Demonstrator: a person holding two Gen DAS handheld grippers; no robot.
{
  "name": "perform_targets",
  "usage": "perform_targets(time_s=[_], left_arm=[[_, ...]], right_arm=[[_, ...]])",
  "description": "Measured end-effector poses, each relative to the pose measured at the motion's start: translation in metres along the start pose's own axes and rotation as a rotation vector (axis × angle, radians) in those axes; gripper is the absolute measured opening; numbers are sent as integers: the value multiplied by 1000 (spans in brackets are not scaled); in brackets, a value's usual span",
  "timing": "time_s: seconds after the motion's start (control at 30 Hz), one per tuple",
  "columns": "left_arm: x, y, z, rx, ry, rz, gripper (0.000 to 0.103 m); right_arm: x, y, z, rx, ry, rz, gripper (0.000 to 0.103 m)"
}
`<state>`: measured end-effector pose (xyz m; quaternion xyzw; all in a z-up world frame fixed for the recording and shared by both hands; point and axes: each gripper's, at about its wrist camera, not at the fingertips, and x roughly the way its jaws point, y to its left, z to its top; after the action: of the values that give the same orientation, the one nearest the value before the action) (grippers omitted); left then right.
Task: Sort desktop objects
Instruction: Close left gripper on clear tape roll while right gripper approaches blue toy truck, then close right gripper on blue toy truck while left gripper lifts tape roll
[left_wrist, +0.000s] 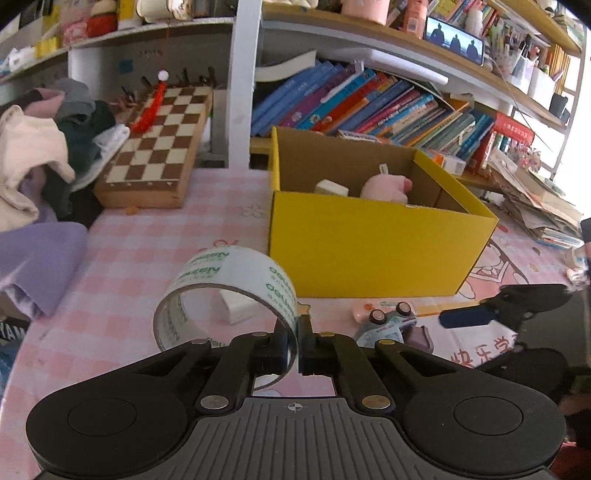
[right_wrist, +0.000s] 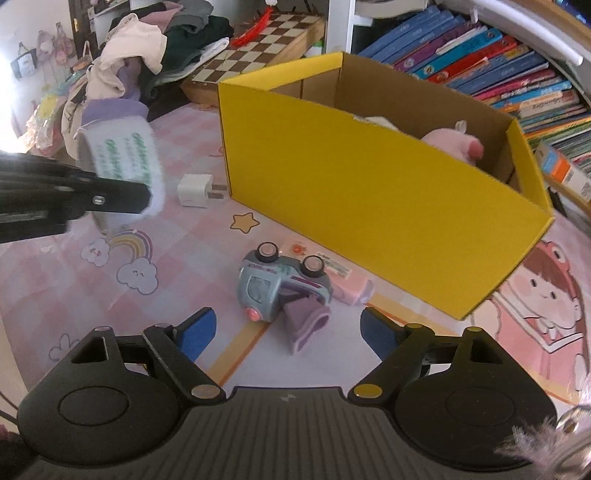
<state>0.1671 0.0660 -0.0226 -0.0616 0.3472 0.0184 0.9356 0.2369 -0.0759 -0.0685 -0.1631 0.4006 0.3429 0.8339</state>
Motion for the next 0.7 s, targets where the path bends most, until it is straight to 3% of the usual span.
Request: perform_targets(time_s=[0.23, 0.5, 0.7], left_arm=[[-9, 8, -1, 1, 8, 41, 3], [-15, 12, -2, 5, 10, 70, 3], [-16, 6, -2, 28, 1, 55, 3]], right_arm=[[20, 1, 8, 47, 34, 29, 74], [29, -1, 11, 59, 20, 2, 61], [25, -7, 5, 75, 6, 4, 61]])
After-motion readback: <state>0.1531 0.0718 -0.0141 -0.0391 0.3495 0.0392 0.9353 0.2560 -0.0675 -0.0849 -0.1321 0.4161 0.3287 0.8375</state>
